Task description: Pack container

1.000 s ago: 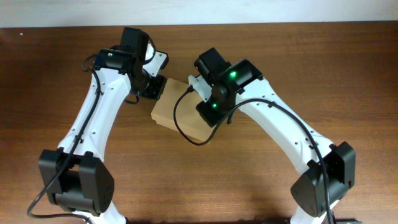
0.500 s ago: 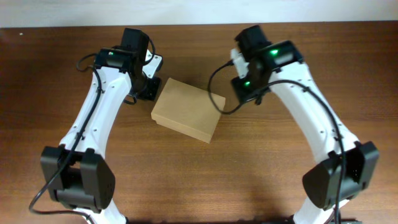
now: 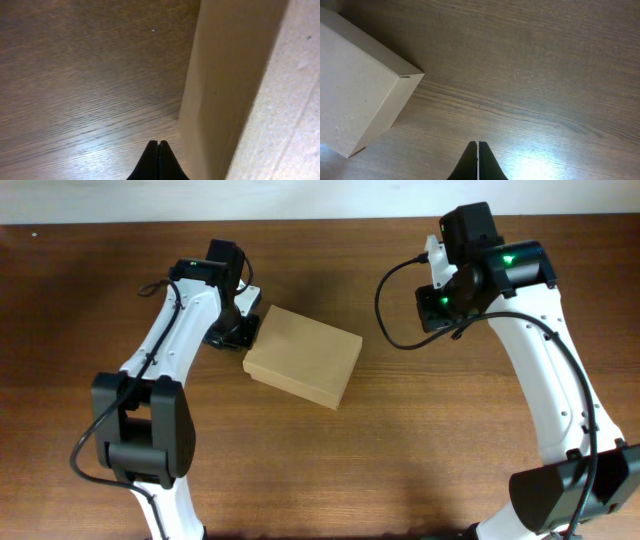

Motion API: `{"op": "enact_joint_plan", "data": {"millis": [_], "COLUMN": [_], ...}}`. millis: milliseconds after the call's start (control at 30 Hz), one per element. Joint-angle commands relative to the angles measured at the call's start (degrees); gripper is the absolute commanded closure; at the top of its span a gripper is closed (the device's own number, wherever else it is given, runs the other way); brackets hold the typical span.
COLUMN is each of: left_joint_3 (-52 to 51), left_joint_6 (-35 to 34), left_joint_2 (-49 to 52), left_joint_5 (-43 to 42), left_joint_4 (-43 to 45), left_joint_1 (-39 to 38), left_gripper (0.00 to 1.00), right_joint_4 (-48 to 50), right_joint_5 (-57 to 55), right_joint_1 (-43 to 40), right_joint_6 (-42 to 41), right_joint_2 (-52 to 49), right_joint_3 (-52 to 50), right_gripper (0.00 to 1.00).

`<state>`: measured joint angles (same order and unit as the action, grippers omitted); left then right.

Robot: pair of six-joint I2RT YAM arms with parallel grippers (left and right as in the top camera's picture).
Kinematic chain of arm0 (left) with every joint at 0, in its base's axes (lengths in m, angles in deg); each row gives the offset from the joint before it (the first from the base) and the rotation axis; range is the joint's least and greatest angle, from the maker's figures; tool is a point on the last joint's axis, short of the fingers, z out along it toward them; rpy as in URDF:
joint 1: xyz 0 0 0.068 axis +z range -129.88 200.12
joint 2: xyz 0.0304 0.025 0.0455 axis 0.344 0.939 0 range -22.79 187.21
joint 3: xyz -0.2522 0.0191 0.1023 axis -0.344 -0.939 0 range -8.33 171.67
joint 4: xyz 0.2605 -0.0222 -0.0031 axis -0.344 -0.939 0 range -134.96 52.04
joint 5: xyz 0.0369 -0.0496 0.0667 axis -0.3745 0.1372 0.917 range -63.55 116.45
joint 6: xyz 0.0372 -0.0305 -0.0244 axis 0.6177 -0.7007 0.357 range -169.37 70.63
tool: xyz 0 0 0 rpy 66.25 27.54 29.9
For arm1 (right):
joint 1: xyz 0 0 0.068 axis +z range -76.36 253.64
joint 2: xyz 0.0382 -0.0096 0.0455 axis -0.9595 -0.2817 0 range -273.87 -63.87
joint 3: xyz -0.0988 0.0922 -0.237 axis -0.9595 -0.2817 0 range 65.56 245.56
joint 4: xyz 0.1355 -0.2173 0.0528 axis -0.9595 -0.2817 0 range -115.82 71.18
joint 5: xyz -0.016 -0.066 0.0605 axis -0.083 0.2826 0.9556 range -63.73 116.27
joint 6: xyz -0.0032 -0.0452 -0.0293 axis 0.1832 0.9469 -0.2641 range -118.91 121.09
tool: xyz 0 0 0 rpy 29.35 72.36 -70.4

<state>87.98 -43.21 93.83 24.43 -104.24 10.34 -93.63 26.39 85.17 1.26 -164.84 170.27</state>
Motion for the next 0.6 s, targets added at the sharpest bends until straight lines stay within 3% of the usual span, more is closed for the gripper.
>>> {"op": "enact_joint_plan", "data": {"millis": [0,133,567], "left_joint_3": [0.0,0.0,-0.1], "left_joint_6": [-1.6,-3.2,-5.8], "left_joint_2": [0.5,0.5,0.5], "left_joint_5": [-2.4,-6.2,-7.6], "left_joint_4": [-0.5,-1.8,-1.9], "left_joint_1": [-0.6,-1.7,-7.8], "left_gripper": [0.98,0.98,0.98], "right_joint_4": [0.2,0.2,0.0], "right_joint_5": [-0.9,-2.2,-2.3], "right_joint_1": [-0.4,-0.4,-0.4], "right_joint_6": [-0.4,-0.4,-0.2], "right_joint_2": [1.2,1.2,1.1], "right_joint_3": [1.2,1.2,1.2], "right_gripper": [0.96,0.96,0.96]}}
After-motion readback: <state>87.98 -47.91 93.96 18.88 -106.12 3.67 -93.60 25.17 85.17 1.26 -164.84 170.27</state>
